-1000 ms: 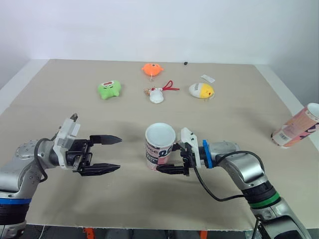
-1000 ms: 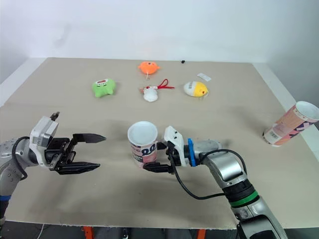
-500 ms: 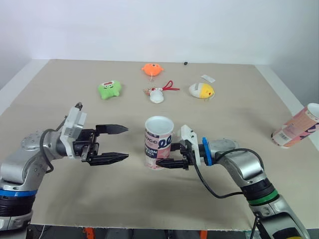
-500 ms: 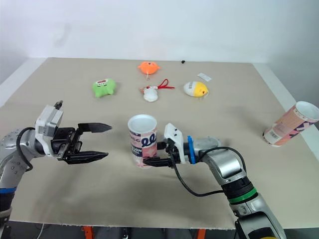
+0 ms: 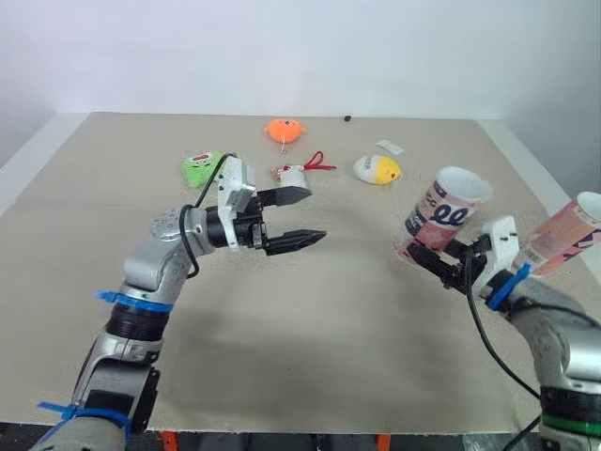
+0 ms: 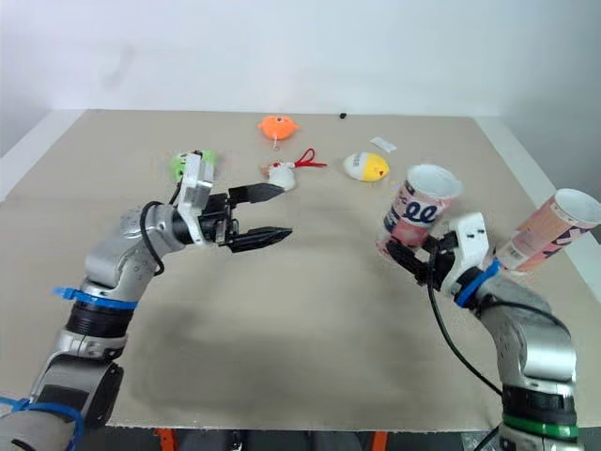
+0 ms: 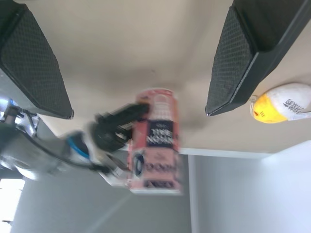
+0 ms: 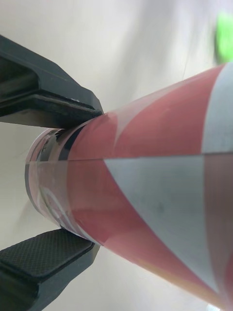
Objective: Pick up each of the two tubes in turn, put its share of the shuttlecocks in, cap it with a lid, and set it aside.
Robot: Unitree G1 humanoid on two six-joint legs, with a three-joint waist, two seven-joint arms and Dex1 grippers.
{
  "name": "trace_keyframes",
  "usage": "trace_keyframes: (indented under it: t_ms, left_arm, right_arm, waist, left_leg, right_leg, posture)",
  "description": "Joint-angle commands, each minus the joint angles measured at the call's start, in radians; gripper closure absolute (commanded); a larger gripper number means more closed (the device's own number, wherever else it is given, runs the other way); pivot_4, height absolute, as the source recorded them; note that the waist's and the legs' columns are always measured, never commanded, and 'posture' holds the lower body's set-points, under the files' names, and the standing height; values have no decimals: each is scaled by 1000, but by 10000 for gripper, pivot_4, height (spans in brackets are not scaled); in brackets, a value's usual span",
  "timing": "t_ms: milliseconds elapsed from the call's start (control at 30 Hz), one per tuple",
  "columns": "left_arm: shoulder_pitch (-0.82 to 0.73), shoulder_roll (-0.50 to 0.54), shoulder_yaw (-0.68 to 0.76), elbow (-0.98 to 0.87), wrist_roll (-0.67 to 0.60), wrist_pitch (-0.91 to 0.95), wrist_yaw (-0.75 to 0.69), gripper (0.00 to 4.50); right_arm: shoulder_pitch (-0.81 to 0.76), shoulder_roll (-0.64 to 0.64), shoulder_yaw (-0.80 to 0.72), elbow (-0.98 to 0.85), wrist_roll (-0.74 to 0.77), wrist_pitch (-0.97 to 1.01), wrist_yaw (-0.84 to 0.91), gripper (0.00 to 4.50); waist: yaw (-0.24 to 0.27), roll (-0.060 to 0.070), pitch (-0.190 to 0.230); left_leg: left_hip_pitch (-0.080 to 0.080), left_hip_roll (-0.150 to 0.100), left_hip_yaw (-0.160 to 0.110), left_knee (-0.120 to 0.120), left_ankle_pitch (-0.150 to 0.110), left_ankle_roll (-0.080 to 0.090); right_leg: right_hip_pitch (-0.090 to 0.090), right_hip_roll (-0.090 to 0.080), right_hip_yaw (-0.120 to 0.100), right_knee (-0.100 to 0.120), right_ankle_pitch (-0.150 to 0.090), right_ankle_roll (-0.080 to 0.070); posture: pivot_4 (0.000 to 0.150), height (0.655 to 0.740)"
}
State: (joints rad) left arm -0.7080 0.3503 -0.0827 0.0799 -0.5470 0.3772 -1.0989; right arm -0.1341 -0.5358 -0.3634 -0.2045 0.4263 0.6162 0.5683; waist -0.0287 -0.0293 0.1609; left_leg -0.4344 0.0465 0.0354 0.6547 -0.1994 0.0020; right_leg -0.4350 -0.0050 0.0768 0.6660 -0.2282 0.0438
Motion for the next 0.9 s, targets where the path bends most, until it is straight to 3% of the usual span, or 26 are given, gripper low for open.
trace_keyframes:
  t_ms: [33, 167, 367, 600, 667, 700, 733, 800, 900]
  left_arm:
    - [-31, -21, -14, 17, 18, -3, 5, 0]
    - [-50, -53, -30, 63, 43, -12, 11, 0]
    - [-41, -62, -36, 69, 64, -15, 17, 0]
    - [-22, -61, -31, 59, 72, 17, 44, 0]
    - [-19, -61, -30, 56, 73, 17, 46, 0]
    - [-18, -60, -30, 55, 73, 17, 47, 0]
    - [-18, -60, -30, 54, 73, 17, 48, 0]
    - [-17, -63, -27, 57, 72, 14, 53, 0]
    - [-15, -66, -26, 56, 71, 12, 57, 0]
  right_arm:
    - [3, 35, -46, -46, -44, -49, -127, 16114]
    - [-26, 84, -59, 8, -69, -104, -223, 16114]
    - [-85, 55, -70, 184, -149, -176, -311, 16114]
    - [-124, 39, -55, 321, -168, -217, -313, 16114]
    - [-124, 42, -49, 323, -149, -204, -289, 10484]
    - [-118, 41, -43, 314, -142, -199, -274, 10484]
    - [-114, 41, -39, 307, -138, -194, -264, 4314]
    - [-112, 43, -43, 303, -123, -174, -255, 1400]
    - [-102, 37, -54, 291, -108, -150, -245, 1400]
  waist:
    - [-1, 1, 0]
    - [-1, 1, 0]
    - [-1, 1, 0]
    - [-1, 1, 0]
    - [-2, 1, 0]
    - [-2, 1, 0]
    - [-4, 1, 0]
    - [-5, 1, 0]
    - [-6, 1, 0]
  left_leg:
    - [1, 0, 1, 0, 0, 0]
    - [3, -1, 3, 1, 1, 0]
    - [3, -1, 5, 1, 1, 0]
    - [5, -1, 5, 0, 1, 0]
    - [7, -1, 5, 0, 1, 0]
    - [8, -1, 5, 0, 1, 0]
    - [9, -1, 5, 0, 1, 0]
    - [10, -1, 5, 0, 1, 0]
    - [10, -1, 5, 0, 1, 0]
  right_leg:
    - [0, 0, 1, 0, 1, 1]
    - [3, 0, 3, 0, 2, 2]
    - [2, 0, 6, -1, 3, 3]
    - [4, -1, 6, -1, 2, 3]
    - [7, 0, 6, -1, 2, 3]
    - [8, 0, 6, -1, 2, 3]
    - [9, -1, 6, -2, 2, 3]
    - [10, 0, 6, -2, 1, 2]
    - [10, 0, 6, -2, 2, 2]
  posture:
    - [1500, 7400]
    - [1500, 7400]
    - [1500, 7400]
    - [1500, 7400]
    - [1500, 7400]
    - [1500, 7400]
    - [1500, 7400]
    - [1500, 7400]
    - [1500, 7400]
